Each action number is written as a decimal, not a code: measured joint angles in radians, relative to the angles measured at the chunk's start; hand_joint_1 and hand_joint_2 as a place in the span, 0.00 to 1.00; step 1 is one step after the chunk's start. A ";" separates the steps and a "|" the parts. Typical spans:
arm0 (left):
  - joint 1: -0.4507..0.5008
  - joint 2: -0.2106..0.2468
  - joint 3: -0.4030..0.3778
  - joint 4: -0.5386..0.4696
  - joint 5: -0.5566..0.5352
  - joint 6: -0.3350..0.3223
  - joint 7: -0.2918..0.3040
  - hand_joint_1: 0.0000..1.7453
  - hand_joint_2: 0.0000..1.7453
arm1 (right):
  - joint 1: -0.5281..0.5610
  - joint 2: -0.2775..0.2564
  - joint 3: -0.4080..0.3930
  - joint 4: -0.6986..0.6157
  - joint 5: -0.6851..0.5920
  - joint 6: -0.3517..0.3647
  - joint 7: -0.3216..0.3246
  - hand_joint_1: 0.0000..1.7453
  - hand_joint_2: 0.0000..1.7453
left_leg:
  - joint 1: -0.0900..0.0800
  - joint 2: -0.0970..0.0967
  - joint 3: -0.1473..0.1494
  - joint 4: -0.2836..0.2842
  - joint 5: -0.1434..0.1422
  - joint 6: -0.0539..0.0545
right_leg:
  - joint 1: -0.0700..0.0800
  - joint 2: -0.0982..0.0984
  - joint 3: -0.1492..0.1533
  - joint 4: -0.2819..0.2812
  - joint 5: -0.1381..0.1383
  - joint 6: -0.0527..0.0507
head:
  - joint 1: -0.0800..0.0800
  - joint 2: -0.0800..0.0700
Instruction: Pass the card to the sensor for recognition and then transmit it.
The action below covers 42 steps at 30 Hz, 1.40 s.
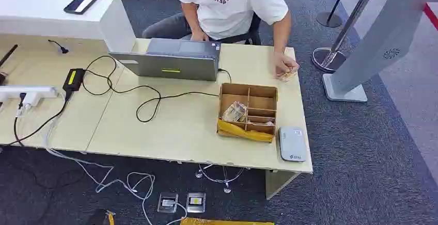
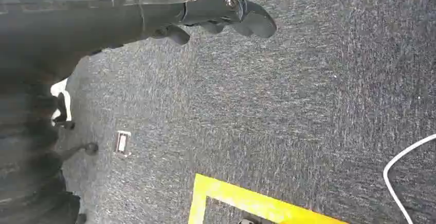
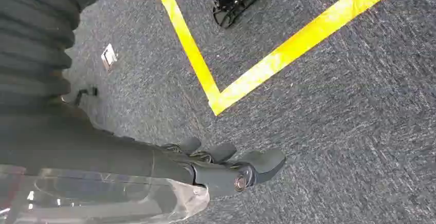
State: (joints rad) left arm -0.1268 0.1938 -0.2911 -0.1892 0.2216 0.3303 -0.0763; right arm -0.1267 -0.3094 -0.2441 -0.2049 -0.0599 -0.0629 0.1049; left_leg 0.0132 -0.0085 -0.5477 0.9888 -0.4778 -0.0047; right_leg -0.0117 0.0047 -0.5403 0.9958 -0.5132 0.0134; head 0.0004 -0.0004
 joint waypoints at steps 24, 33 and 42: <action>0.000 -0.007 0.000 0.000 -0.007 0.000 0.001 0.00 1.00 | 0.003 -0.001 0.000 0.000 -0.002 -0.040 0.003 0.00 1.00 | 0.000 0.000 0.000 0.000 0.000 0.000 | 0.000 0.000 0.000 0.000 0.000 0.000 | 0.000 0.000; 0.000 -0.010 0.000 0.000 -0.002 0.000 0.000 0.00 1.00 | -0.025 -0.040 -0.002 0.000 -0.070 -0.045 -0.037 0.00 1.00 | 0.000 0.000 0.000 0.000 0.000 0.000 | -0.001 0.000 0.000 0.000 0.000 0.000 | 0.000 0.000; 0.000 -0.008 0.000 0.000 0.000 0.003 -0.021 0.00 1.00 | -0.288 -0.230 -0.045 -0.043 -0.095 -0.119 -0.216 0.00 1.00 | -0.005 0.005 0.000 0.000 0.003 0.004 | -0.005 0.005 -0.001 0.000 0.005 0.005 | 0.000 0.000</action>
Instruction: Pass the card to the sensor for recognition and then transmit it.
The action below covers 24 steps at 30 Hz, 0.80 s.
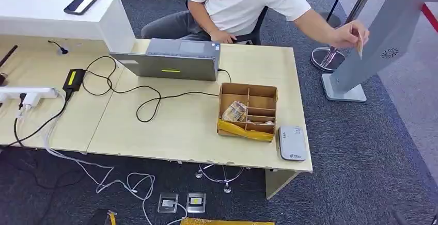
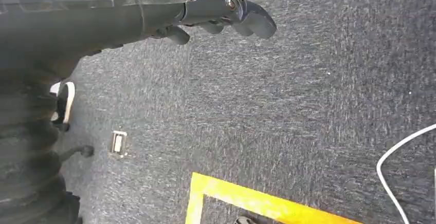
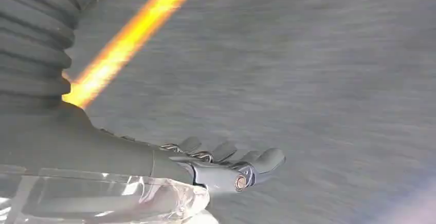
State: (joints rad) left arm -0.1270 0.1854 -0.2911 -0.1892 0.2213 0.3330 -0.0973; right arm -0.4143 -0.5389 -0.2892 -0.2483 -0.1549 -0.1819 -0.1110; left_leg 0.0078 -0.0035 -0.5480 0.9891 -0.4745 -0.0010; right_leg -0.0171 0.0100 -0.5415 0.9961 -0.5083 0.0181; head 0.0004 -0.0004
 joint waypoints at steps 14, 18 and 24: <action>0.001 -0.002 -0.001 0.000 -0.005 -0.003 -0.010 0.00 1.00 | -0.651 -0.232 0.121 -0.167 0.277 -0.047 -0.032 0.00 1.00 | -0.002 -0.005 -0.004 0.000 0.003 0.002 | -0.002 -0.005 -0.003 0.003 0.001 0.001 | -0.001 0.000; 0.000 -0.005 -0.010 0.000 -0.016 -0.008 -0.015 0.00 1.00 | -0.790 -0.224 0.216 -0.216 0.352 -0.011 -0.037 0.00 1.00 | -0.002 -0.010 -0.005 0.000 0.004 0.001 | -0.002 -0.009 -0.002 0.004 0.001 0.001 | 0.000 0.000; -0.002 -0.008 -0.016 0.000 -0.018 -0.008 -0.021 0.00 1.00 | -0.879 -0.141 0.402 -0.282 0.479 0.011 -0.088 0.00 1.00 | -0.001 -0.010 -0.005 0.000 0.005 0.000 | -0.001 -0.008 -0.003 0.004 0.001 0.001 | 0.000 0.000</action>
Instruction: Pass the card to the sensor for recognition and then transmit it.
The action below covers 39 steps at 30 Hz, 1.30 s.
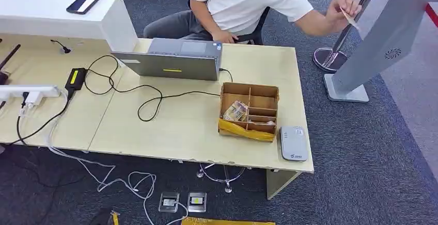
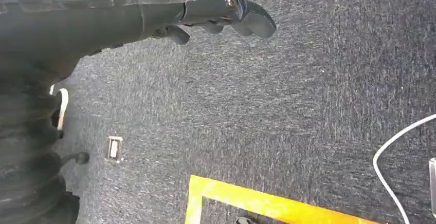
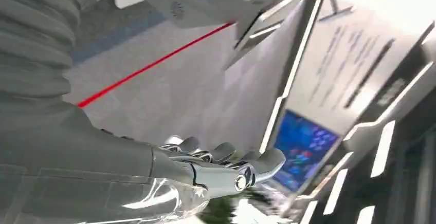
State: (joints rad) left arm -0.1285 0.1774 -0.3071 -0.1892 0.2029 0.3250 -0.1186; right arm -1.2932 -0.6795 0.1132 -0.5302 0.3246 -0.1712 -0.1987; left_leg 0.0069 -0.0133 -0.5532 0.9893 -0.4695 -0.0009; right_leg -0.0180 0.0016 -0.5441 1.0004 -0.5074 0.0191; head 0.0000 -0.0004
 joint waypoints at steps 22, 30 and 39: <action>0.000 -0.006 -0.023 0.000 -0.007 -0.002 -0.002 0.00 1.00 | 0.106 0.306 0.448 -0.142 0.414 -0.164 -0.076 0.00 1.00 | 0.001 -0.002 -0.001 0.000 0.002 -0.001 | 0.001 -0.002 -0.001 0.001 0.000 0.000 | 0.000 0.000; 0.001 -0.006 -0.025 0.000 -0.010 -0.003 -0.003 0.00 1.00 | 0.162 0.323 0.476 -0.169 0.418 -0.157 -0.061 0.00 1.00 | 0.001 -0.002 -0.001 0.000 0.002 -0.001 | 0.001 -0.002 -0.001 0.001 0.000 0.000 | 0.000 0.000; 0.001 -0.006 -0.026 0.000 -0.009 -0.006 -0.003 0.00 1.00 | 0.197 0.325 0.497 -0.209 0.420 -0.126 -0.032 0.00 1.00 | 0.001 -0.002 -0.001 0.000 0.002 -0.001 | 0.001 -0.002 -0.002 0.001 0.000 0.000 | 0.000 0.000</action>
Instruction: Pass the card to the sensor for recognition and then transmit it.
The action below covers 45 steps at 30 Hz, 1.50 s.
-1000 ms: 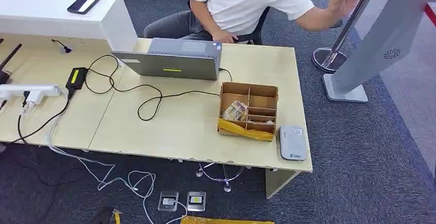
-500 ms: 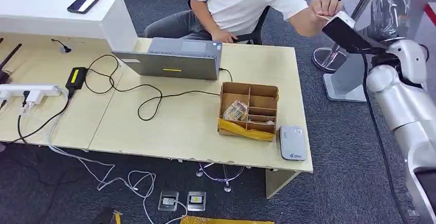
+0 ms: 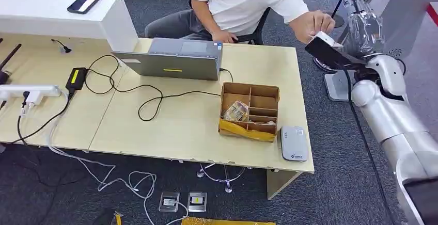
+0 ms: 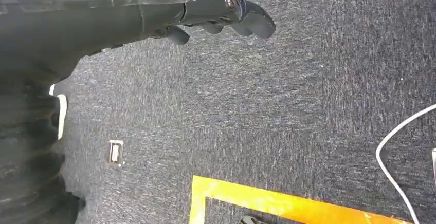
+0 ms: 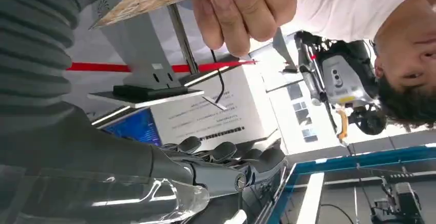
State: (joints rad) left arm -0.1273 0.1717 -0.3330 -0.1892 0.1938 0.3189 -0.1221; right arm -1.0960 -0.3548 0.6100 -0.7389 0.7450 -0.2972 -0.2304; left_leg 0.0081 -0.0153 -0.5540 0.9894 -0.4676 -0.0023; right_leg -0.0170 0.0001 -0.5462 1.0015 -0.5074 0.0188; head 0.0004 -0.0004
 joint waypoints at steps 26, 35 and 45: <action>0.002 0.005 -0.002 0.000 0.004 -0.005 -0.002 0.00 1.00 | 0.021 0.000 0.010 -0.053 -0.006 0.080 -0.007 1.00 1.00 | 0.000 0.000 0.000 0.000 0.000 0.000 | 0.000 0.000 0.000 0.000 0.000 0.000 | 0.000 0.000; 0.002 0.004 -0.004 0.000 0.005 -0.005 -0.002 0.00 1.00 | 0.034 0.001 0.008 -0.078 -0.011 0.097 -0.009 1.00 1.00 | 0.000 0.000 0.000 0.000 0.000 0.000 | 0.000 0.000 0.000 0.000 0.000 0.000 | 0.000 0.000; 0.002 -0.002 -0.004 0.000 0.028 0.015 0.002 0.00 1.00 | 0.088 -0.007 -0.009 -0.086 -0.066 0.114 0.008 1.00 1.00 | 0.000 0.000 0.000 0.000 0.000 0.000 | 0.000 0.000 -0.001 0.000 0.000 0.000 | 0.000 0.000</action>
State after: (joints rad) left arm -0.1254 0.1698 -0.3368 -0.1892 0.2216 0.3342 -0.1198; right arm -1.0083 -0.3617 0.6008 -0.8251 0.6794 -0.1831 -0.2220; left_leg 0.0080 -0.0151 -0.5539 0.9896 -0.4676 -0.0023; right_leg -0.0170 0.0002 -0.5468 1.0011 -0.5072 0.0185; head 0.0004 -0.0004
